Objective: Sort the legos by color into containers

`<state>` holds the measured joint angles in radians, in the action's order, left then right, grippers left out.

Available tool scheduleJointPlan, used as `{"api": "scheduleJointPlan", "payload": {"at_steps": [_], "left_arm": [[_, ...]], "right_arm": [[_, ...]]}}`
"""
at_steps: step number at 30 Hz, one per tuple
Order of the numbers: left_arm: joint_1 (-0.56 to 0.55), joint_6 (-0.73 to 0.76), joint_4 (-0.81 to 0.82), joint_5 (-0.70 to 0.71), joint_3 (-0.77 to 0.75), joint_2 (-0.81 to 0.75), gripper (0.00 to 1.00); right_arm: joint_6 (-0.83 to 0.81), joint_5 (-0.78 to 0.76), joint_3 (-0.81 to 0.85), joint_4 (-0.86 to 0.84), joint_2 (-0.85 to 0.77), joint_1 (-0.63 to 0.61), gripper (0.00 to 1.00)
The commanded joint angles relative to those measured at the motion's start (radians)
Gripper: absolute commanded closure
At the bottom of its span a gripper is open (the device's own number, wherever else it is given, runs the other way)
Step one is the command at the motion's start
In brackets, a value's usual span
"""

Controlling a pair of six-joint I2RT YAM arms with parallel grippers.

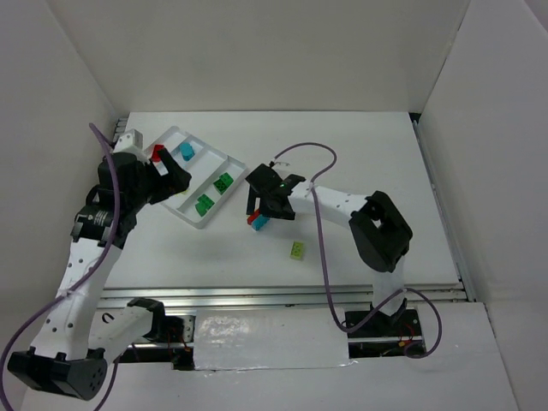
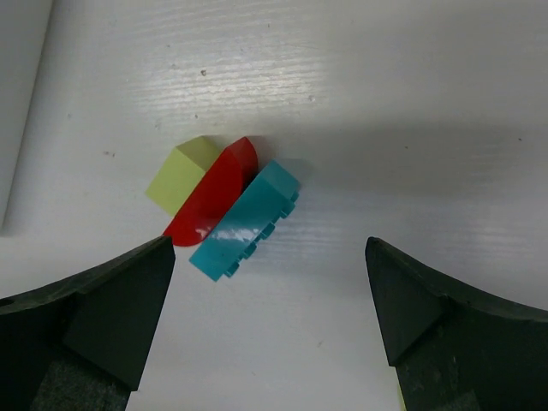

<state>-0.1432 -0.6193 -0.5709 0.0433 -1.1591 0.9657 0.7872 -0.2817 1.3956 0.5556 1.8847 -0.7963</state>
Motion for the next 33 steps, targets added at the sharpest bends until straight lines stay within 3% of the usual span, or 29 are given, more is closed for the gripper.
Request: {"api": "scheduleJointPlan", "payload": {"at_steps": [1, 6, 20, 25, 33], "left_arm": [[-0.007, 0.147, -0.104, -0.034, 0.065, -0.054, 0.00], [-0.019, 0.164, -0.069, -0.053, 0.252, -0.157, 0.01], [-0.036, 0.196, -0.014, -0.128, 0.274, -0.205, 0.00], [-0.036, 0.196, -0.012, -0.132, 0.272, -0.209, 0.01], [-0.036, 0.193, -0.015, -0.125, 0.274, -0.220, 0.00]], "right_arm": [[0.151, -0.158, 0.098, 0.066, 0.054, -0.035, 0.00], [0.269, -0.226, 0.115, 0.061, 0.108, -0.069, 0.00], [0.350, -0.244, 0.224, 0.058, 0.209, -0.080, 0.00], [0.371, -0.244, 0.301, 0.151, 0.277, -0.067, 0.00], [0.357, -0.182, 0.180, 0.056, 0.255, -0.067, 0.07]]}}
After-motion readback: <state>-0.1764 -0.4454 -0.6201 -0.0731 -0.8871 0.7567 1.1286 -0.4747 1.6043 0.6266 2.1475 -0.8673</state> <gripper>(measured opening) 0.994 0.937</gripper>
